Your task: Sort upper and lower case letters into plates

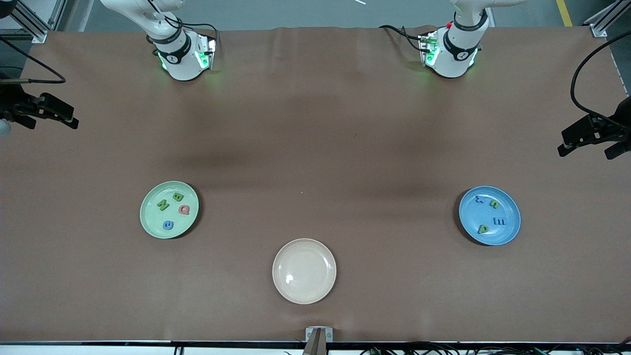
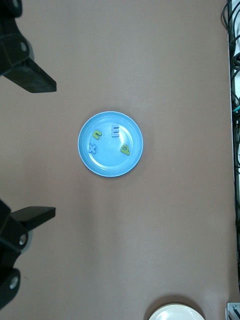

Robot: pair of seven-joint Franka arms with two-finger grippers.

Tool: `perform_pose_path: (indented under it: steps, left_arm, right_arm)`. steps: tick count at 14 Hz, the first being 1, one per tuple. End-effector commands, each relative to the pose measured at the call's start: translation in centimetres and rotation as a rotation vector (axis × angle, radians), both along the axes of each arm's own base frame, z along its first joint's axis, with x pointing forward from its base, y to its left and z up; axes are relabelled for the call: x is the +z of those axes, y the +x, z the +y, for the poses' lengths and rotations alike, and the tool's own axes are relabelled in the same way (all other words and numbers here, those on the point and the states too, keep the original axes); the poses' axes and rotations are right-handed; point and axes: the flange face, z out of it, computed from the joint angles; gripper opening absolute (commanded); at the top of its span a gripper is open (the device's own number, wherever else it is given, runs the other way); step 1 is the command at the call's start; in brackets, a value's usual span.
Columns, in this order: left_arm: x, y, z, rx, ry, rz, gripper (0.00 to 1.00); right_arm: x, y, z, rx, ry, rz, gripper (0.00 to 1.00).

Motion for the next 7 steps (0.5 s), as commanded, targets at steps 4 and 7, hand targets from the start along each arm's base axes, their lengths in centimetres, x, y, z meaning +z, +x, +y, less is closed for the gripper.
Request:
perform_pose_path:
  steps: [4,7]
  left_arm:
    - [0.9,-0.4,-0.6,-0.028,0.058,-0.018,1.00]
    - [1.0,-0.6,-1.7,-0.051,0.090,-0.020,1.00]
  right_arm:
    - [0.1,-0.1,-0.3,0.005,0.000,-0.001,1.00]
    - [0.1,-0.1,-0.4,0.005,0.000,-0.001,1.00]
